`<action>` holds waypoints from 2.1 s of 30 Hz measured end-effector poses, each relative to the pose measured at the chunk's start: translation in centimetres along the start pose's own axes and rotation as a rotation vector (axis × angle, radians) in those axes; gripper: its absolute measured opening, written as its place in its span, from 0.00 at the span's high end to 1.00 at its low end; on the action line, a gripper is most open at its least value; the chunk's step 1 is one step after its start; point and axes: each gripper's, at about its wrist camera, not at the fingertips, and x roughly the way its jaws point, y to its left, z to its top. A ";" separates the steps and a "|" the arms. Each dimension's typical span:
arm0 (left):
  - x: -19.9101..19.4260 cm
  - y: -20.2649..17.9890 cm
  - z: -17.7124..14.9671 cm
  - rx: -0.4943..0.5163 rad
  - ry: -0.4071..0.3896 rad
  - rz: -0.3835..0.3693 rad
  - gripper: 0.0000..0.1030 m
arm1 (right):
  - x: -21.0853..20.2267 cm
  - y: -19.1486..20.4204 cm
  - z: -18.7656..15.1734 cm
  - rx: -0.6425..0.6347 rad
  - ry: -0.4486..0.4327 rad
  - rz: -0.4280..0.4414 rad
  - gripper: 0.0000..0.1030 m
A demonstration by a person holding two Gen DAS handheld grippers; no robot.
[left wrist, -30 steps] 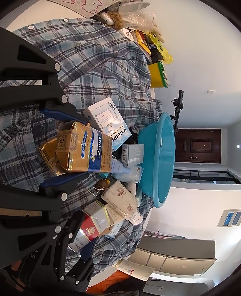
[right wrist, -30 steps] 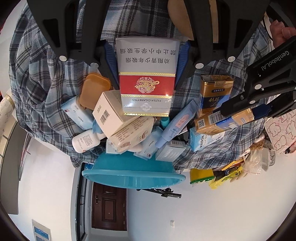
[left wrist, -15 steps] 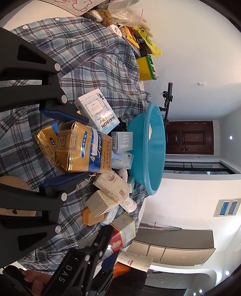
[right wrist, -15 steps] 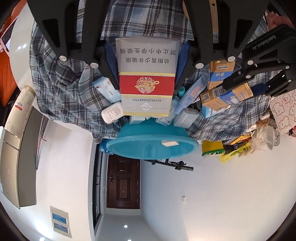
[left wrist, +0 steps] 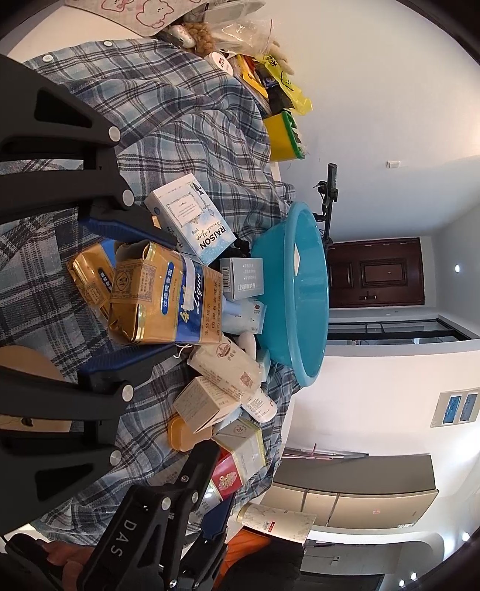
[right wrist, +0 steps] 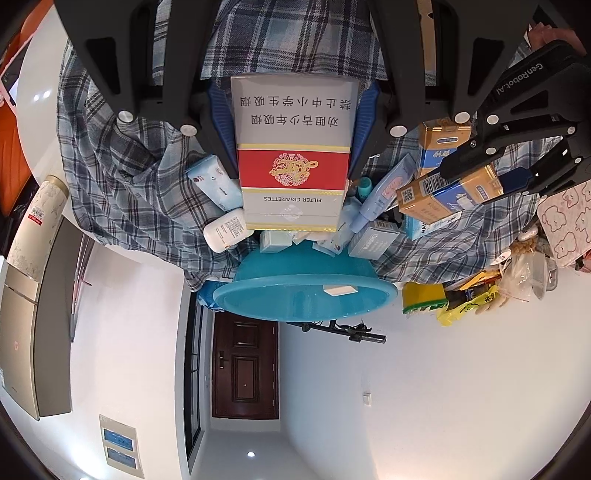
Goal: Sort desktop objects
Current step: 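Close the left tool on the gold-blue box while the right tool grasps the white-red pack, then lift and carry the gold box and white-red pack over the basin with both tools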
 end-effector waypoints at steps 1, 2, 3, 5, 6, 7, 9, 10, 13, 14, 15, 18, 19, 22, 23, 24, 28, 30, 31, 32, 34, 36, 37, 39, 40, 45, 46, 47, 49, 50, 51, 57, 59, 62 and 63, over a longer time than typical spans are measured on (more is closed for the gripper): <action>0.0 0.0 0.0 0.000 -0.003 0.000 0.49 | 0.0 0.0 0.0 0.001 -0.002 0.001 0.47; -0.1 0.0 0.2 0.001 -0.005 0.000 0.49 | -0.1 0.0 0.1 0.000 -0.004 0.001 0.47; -0.1 -0.1 0.3 0.004 -0.008 0.002 0.49 | -0.3 -0.1 0.2 0.000 -0.009 -0.001 0.47; -0.4 -0.3 1.0 0.011 -0.023 0.004 0.49 | -0.6 -0.1 0.6 -0.005 -0.018 -0.003 0.47; -0.6 -0.3 1.4 0.010 -0.039 0.005 0.49 | -0.9 -0.1 0.9 -0.009 -0.028 -0.003 0.47; -0.9 -0.2 2.0 0.007 -0.056 0.005 0.49 | -1.1 -0.1 1.3 -0.010 -0.040 -0.005 0.47; -1.6 -0.2 3.2 0.002 -0.096 0.005 0.49 | -1.7 0.0 2.2 -0.010 -0.068 -0.004 0.47; -1.9 -0.3 3.9 0.000 -0.114 0.005 0.49 | -2.0 0.0 2.7 -0.011 -0.082 -0.003 0.47; -2.7 -0.3 5.7 -0.007 -0.165 0.006 0.49 | -3.0 0.2 4.1 -0.012 -0.130 -0.004 0.47; -3.1 -0.2 6.2 -0.010 -0.180 0.006 0.49 | -3.3 0.2 4.6 -0.011 -0.144 -0.005 0.47; -3.4 -0.2 6.7 -0.014 -0.194 0.006 0.49 | -3.6 0.2 5.0 -0.010 -0.157 -0.005 0.47; -4.4 -0.2 7.9 -0.022 -0.230 0.004 0.49 | -4.4 0.1 5.8 -0.008 -0.193 -0.012 0.47; -4.8 -0.1 8.2 -0.020 -0.240 0.003 0.49 | -4.7 0.0 6.1 -0.007 -0.202 -0.014 0.47; -5.5 -0.2 9.0 -0.018 -0.265 0.007 0.49 | -5.4 -0.2 6.6 0.003 -0.225 -0.019 0.47; -5.7 -0.2 9.2 -0.018 -0.269 0.006 0.49 | -5.6 -0.3 6.8 0.005 -0.233 -0.020 0.47; -5.9 -0.2 9.3 -0.020 -0.275 0.007 0.49 | -5.8 -0.4 7.0 0.006 -0.240 -0.021 0.47; -6.4 -0.2 9.8 -0.031 -0.290 0.008 0.49 | -6.5 -0.7 7.6 0.008 -0.264 -0.026 0.47; -6.4 -0.3 9.8 -0.028 -0.285 0.008 0.48 | -6.8 -0.8 7.7 0.007 -0.272 -0.030 0.47; -6.4 -0.4 9.7 -0.028 -0.282 0.008 0.48 | -6.8 -0.8 7.6 0.008 -0.273 -0.032 0.47; -6.3 -0.4 9.6 -0.029 -0.279 0.008 0.48 | -6.8 -0.9 7.6 0.010 -0.272 -0.034 0.47; -6.2 -0.4 9.5 -0.031 -0.275 0.007 0.48 | -6.7 -1.0 7.6 0.008 -0.268 -0.037 0.47; -6.3 -0.4 9.6 -0.031 -0.279 0.006 0.48 | -6.7 -1.0 7.7 0.009 -0.270 -0.037 0.47; -6.4 -0.4 9.6 -0.030 -0.283 0.007 0.48 | -6.8 -1.1 7.7 0.008 -0.272 -0.036 0.47; -6.6 -0.4 9.8 -0.030 -0.292 0.008 0.48 | -7.0 -1.1 7.7 0.004 -0.279 -0.034 0.47; -6.8 -0.4 9.9 -0.030 -0.296 0.009 0.48 | -7.1 -1.1 7.8 0.004 -0.283 -0.034 0.47; -7.0 -0.3 10.1 -0.039 -0.304 0.010 0.48 | -7.6 -1.1 8.3 0.006 -0.307 -0.036 0.47; -6.9 -0.2 10.0 -0.042 -0.301 0.009 0.48 | -7.7 -1.2 8.3 0.009 -0.310 -0.035 0.47; -6.8 -0.2 10.0 -0.043 -0.299 0.008 0.48 | -7.7 -1.2 8.3 0.011 -0.312 -0.035 0.47; -6.8 -0.4 10.0 -0.041 -0.297 0.008 0.48 | -7.8 -1.2 8.2 0.010 -0.311 -0.035 0.47; -6.8 -0.5 10.0 -0.038 -0.298 0.007 0.48 | -7.8 -1.3 8.2 0.008 -0.310 -0.035 0.47; -6.8 -0.5 10.0 -0.036 -0.301 0.007 0.48 | -7.8 -1.3 8.2 0.008 -0.310 -0.035 0.47; -6.9 -0.7 10.5 -0.032 -0.313 0.003 0.48 | -7.9 -1.4 8.7 -0.004 -0.316 -0.026 0.47; -6.5 -0.7 10.4 -0.033 -0.305 0.002 0.48 | -7.7 -1.4 8.9 -0.012 -0.315 -0.022 0.47; -6.1 -0.7 10.4 -0.031 -0.293 0.002 0.48 | -7.5 -1.6 9.2 -0.008 -0.316 -0.019 0.47; -6.1 -0.6 10.4 -0.029 -0.295 0.005 0.48 | -7.6 -1.6 9.3 -0.009 -0.318 -0.020 0.47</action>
